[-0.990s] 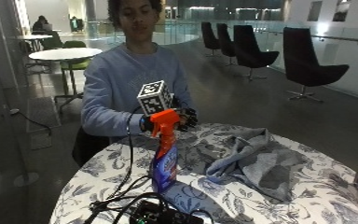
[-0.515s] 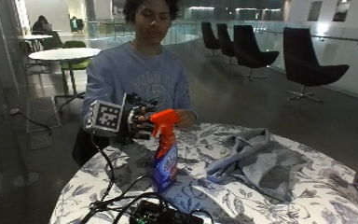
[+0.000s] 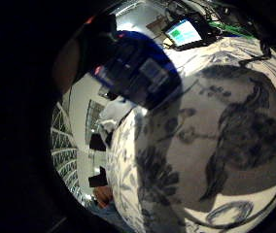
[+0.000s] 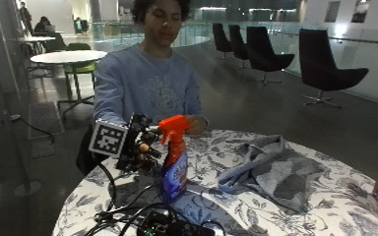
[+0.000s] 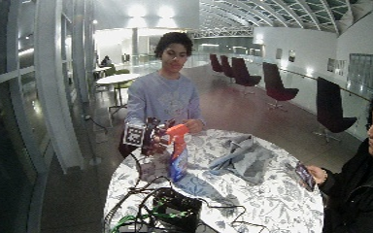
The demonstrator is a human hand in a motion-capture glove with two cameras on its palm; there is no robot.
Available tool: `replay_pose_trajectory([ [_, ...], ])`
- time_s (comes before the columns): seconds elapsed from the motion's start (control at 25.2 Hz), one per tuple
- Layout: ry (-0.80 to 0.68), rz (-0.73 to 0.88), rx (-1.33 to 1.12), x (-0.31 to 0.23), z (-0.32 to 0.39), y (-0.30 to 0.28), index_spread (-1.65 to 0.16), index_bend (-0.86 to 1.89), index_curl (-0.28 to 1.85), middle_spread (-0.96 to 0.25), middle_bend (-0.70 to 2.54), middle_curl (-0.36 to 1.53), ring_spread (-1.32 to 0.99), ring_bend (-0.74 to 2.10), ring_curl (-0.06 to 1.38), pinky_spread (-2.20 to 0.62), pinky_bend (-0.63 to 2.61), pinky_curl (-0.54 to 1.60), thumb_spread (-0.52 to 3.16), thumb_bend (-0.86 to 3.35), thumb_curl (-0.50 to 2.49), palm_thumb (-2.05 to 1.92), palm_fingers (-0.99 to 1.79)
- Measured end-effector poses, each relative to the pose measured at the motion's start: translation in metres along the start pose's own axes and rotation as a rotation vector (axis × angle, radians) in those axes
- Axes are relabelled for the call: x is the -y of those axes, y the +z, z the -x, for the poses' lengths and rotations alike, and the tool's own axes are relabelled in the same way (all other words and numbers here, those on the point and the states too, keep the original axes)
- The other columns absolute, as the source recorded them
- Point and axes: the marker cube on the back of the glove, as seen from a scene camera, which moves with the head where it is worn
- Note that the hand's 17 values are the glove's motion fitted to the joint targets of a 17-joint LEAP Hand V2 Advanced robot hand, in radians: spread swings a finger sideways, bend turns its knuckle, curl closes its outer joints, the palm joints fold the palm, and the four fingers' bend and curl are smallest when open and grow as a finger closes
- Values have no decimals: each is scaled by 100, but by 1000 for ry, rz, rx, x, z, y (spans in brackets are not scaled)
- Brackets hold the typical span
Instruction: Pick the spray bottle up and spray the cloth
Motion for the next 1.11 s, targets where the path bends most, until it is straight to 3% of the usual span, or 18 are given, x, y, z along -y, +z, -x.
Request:
replay_pose_trajectory([
  [0.2,137,-103,-100,37,-17,25,-39,9,20,0,30,36,6,29,29,23,35,35,99,-3,27,57,33],
  [0.36,161,-167,-115,50,-19,45,-40,9,20,2,32,36,9,25,28,25,34,35,97,-4,27,55,21],
  [0.48,129,-220,-163,56,-25,54,-38,11,19,2,32,36,10,24,27,26,35,34,95,-3,27,54,22],
  [0.59,103,-245,-216,61,-34,55,-35,12,19,1,33,36,10,32,28,28,37,34,96,5,31,70,41],
  [0.71,71,-219,-204,63,-37,52,-33,9,18,-1,33,37,7,44,29,28,38,32,95,13,38,85,62],
  [0.91,98,-154,-54,69,-30,47,-31,11,20,-3,33,39,3,55,35,28,35,34,94,17,44,96,70],
  [1.11,31,8,100,64,-11,46,-30,14,23,-5,28,39,1,59,38,28,34,34,86,17,50,100,77],
])
